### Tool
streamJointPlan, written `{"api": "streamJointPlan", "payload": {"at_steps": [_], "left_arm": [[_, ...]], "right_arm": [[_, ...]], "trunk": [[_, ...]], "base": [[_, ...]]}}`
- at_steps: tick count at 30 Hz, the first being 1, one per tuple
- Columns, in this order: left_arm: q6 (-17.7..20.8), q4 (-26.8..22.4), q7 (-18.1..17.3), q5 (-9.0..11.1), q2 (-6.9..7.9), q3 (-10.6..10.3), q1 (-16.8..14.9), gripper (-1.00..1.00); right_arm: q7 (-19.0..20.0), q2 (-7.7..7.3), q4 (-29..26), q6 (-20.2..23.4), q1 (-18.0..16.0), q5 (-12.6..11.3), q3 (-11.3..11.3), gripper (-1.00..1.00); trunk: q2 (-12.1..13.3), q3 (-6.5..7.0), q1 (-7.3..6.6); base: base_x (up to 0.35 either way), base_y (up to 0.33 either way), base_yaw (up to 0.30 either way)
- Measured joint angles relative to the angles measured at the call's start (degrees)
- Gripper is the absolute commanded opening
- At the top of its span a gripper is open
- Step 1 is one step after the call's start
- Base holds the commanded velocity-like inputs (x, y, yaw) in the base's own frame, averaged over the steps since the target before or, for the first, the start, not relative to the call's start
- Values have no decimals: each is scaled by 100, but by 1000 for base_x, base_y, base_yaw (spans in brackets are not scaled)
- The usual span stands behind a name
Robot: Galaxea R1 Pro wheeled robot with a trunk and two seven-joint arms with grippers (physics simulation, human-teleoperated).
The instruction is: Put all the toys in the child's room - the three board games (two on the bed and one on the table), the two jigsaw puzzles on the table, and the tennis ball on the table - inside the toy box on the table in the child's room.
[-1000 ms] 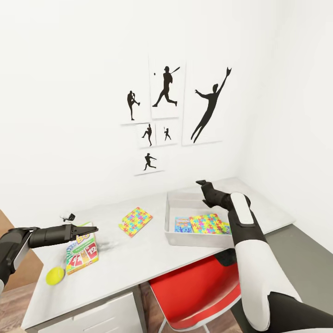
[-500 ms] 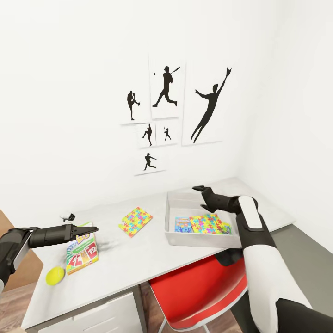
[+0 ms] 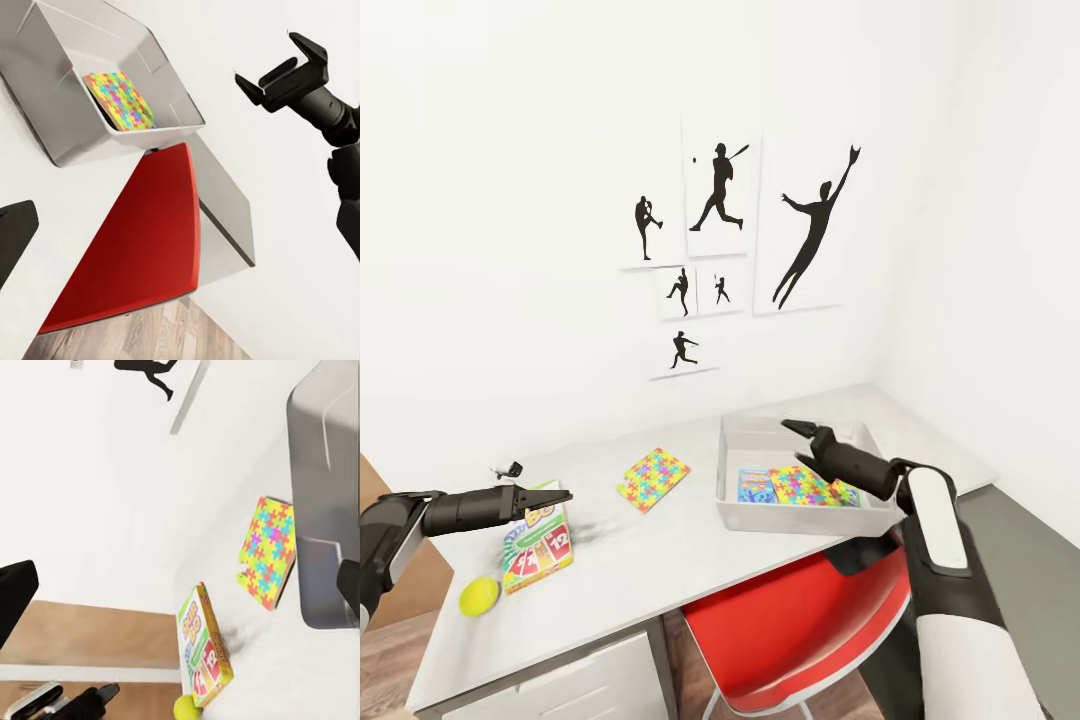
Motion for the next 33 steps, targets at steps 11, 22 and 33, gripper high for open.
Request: {"api": "streamJointPlan", "payload": {"at_steps": [11, 22, 33], "left_arm": [[-3, 0, 0, 0, 3, 0, 6, 100], [-6, 0, 0, 2, -1, 0, 9, 100], [-7, 0, 0, 2, 5, 6, 10, 100]], "right_arm": [[295, -284, -428, -4, 938, -30, 3, 100], [1550, -472, -1030, 1, 2167, -83, -65, 100], [1845, -556, -1100, 2, 2380, -61, -28, 100]], "trunk": [[0, 0, 0], [-1, 22, 0], [0, 104, 1]], "base": [[0, 0, 0], [0, 0, 49], [-23, 2, 173]]}}
